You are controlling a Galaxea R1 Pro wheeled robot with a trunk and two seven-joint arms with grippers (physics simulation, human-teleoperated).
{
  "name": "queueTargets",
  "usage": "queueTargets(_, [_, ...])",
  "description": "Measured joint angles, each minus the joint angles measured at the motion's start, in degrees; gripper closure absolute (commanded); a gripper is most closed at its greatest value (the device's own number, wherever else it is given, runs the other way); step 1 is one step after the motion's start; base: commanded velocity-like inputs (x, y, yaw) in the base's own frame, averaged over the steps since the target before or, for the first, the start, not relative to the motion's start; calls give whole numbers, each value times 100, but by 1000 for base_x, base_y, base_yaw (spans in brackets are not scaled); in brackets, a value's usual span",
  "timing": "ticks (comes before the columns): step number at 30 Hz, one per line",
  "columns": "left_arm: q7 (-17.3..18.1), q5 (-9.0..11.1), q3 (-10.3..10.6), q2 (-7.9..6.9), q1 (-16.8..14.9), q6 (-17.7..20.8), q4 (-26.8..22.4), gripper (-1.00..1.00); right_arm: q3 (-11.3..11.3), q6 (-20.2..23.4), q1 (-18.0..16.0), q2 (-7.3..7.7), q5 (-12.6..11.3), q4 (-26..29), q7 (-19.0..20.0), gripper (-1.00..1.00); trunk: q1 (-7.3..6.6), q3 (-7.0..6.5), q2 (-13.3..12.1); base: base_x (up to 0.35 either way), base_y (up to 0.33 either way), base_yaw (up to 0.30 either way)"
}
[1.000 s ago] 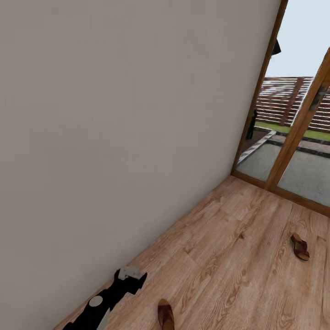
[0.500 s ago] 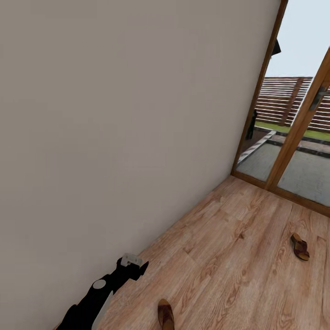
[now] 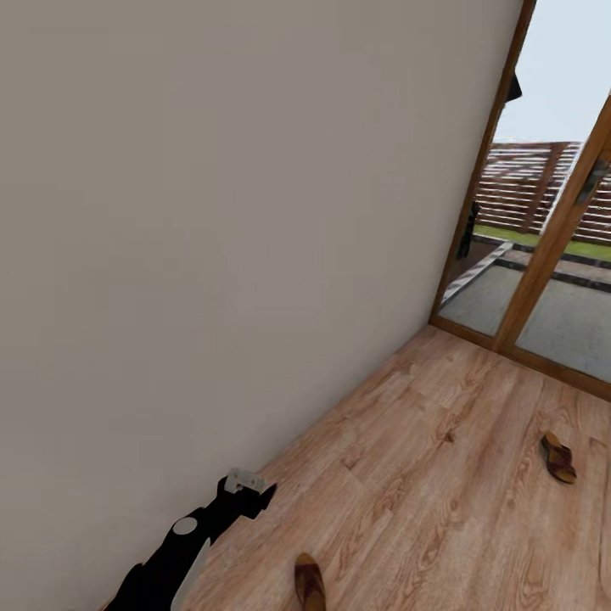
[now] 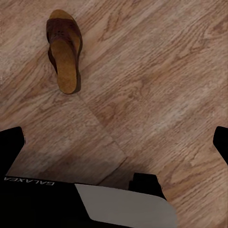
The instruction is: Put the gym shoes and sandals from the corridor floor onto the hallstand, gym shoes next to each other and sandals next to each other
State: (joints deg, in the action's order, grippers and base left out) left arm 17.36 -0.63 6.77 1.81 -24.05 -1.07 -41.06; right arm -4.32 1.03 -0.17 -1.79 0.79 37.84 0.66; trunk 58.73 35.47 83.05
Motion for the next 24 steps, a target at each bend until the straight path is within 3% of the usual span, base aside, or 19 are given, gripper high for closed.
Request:
queueTargets(11, [-1, -1, 4, 11, 0, 3, 0, -100, 1, 0, 1, 3, 0, 1, 9, -100, 0, 20, 0, 3, 80, 49])
queueTargets(24, [-1, 2, 10, 12, 0, 3, -3, -100, 2, 4, 0, -3, -19, 2, -8, -100, 0, 39, 0, 111, 1, 44])
